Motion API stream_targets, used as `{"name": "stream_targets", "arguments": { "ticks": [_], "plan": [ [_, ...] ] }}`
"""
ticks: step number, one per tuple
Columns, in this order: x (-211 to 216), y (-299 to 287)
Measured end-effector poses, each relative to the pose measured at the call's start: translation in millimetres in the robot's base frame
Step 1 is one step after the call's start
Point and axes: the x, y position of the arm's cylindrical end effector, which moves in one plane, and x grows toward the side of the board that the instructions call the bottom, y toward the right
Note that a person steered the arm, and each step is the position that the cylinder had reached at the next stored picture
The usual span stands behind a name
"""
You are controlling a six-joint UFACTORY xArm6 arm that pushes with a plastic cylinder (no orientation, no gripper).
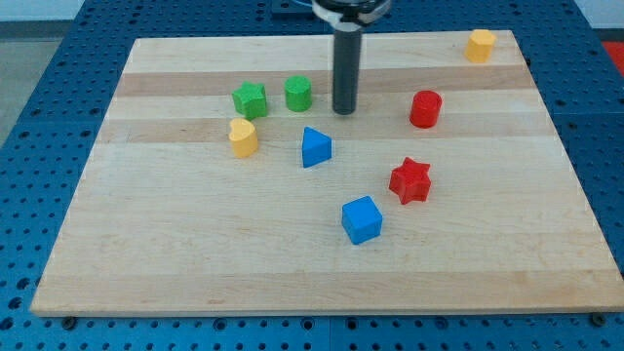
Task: Move yellow heart to yellow hexagon
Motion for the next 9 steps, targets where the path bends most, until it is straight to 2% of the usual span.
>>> {"name": "stream_targets", "arguments": {
  "ticks": [4,6,7,9],
  "plan": [
    [13.1,-147.7],
    [68.6,-150.6],
    [71.5,-149.4],
    [47.0,-114.6]
  ]
}}
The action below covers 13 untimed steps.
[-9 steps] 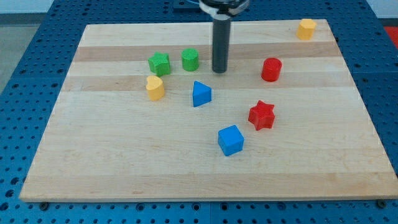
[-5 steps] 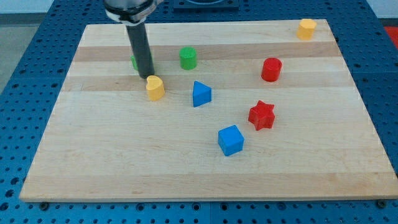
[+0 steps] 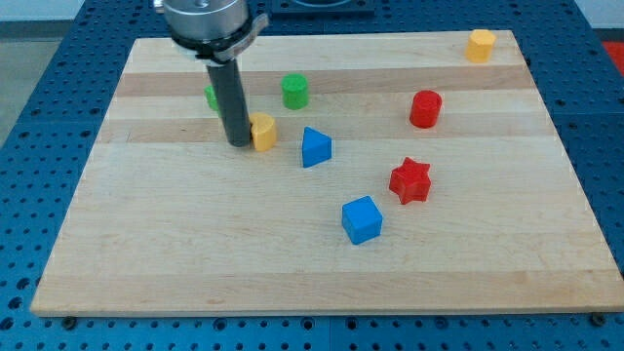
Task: Move yellow heart to yellow hexagon
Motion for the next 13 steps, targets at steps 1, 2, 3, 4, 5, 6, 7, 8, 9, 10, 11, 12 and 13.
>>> {"name": "stream_targets", "arguments": {
  "ticks": [1,2,3,4,5,6,7,8,9,10,11,12,13],
  "plan": [
    [-1.7,31.8],
    [-6.8,56.9],
    [-11.0,80.8],
    [-11.0,101.3],
    [-11.7,116.2],
    [-12.1,132.3],
    [-21.6,144.7],
    [-39.8,160.4],
    [-56.3,184.8],
    [-62.4,205.0],
    [-62.4,227.2],
    [-62.4,255.4],
    [-62.4,278.0]
  ]
}}
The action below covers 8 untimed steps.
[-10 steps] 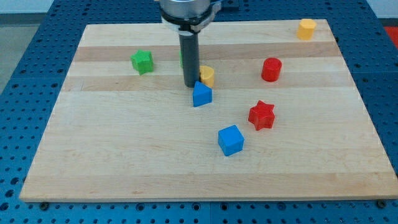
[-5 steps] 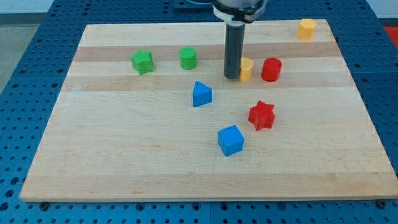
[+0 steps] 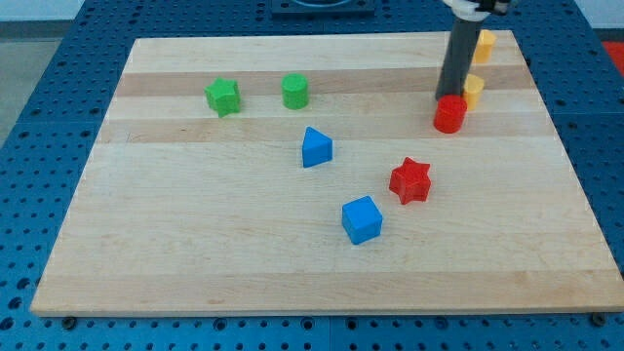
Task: Move yellow heart to yellow hexagon
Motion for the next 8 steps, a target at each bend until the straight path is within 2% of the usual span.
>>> {"name": "stream_targets", "arguments": {
  "ticks": [4,6,8],
  "plan": [
    [35.2,38.2],
    [33.3,51.4],
    [7.9,51.4]
  ]
}}
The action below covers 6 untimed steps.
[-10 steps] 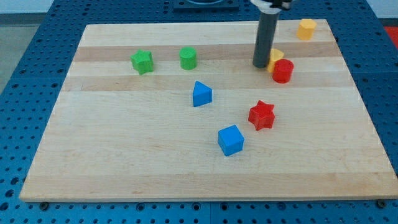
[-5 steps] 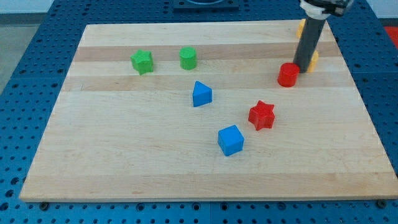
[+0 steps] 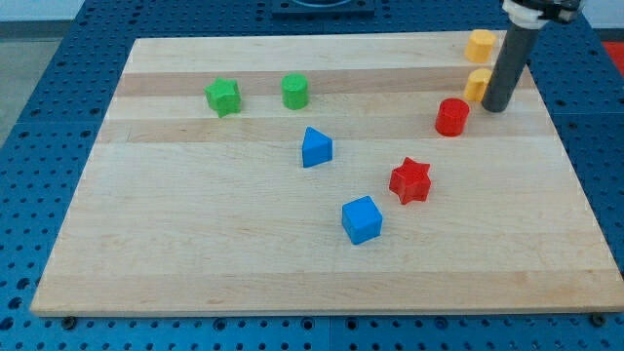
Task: Move yellow heart to yellow hexagon
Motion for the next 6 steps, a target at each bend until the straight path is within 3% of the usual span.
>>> {"name": "stream_targets", "arguments": {
  "ticks": [1,4,6],
  "plan": [
    [-21.1,0.0],
    [-12.7,-20.2],
    [-34.9,-22.5]
  ]
}}
